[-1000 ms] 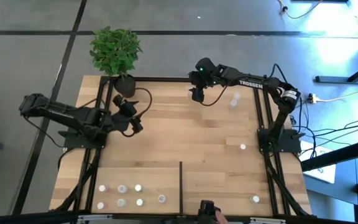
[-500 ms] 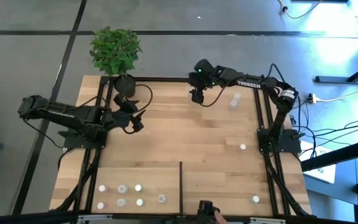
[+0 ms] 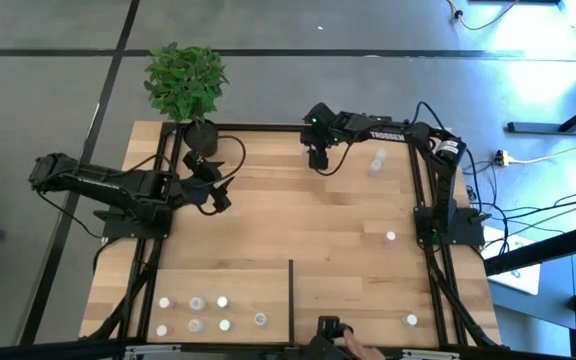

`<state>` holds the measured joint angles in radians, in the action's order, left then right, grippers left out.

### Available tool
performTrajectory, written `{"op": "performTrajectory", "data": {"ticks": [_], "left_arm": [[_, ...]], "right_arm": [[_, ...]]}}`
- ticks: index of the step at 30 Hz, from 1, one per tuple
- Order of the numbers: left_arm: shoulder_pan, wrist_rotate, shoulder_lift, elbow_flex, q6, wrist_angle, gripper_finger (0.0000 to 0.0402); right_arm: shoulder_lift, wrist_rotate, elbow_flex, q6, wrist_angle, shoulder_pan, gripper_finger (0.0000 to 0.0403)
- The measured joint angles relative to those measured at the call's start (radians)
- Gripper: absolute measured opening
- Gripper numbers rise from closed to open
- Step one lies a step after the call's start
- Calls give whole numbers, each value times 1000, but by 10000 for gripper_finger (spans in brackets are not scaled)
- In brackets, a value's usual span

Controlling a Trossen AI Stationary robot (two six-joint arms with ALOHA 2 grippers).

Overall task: Pick and place medicine bottles onto shelf by color
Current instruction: Put the left transparent pill bottle on the shelf aligned with the other transparent pill bottle

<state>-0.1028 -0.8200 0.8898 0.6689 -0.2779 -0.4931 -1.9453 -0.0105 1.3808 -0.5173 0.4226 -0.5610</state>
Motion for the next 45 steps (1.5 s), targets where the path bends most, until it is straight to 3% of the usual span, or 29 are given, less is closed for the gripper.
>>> {"op": "performTrajectory", "data": {"ticks": [12,18,40,45], "left_arm": [[1,-1,0,0,1,0,231],[1,-1,0,0,1,0,231],[1,-2,0,0,1,-1,231],[1,-2,0,0,1,0,231]], "right_arm": [[0,-2,0,15,-17,-29,237],[0,-129,0,46,-21,-49,237],[-79,-133,-13,70,-67,-64,237],[-79,-133,-13,70,-68,-64,217]]}}
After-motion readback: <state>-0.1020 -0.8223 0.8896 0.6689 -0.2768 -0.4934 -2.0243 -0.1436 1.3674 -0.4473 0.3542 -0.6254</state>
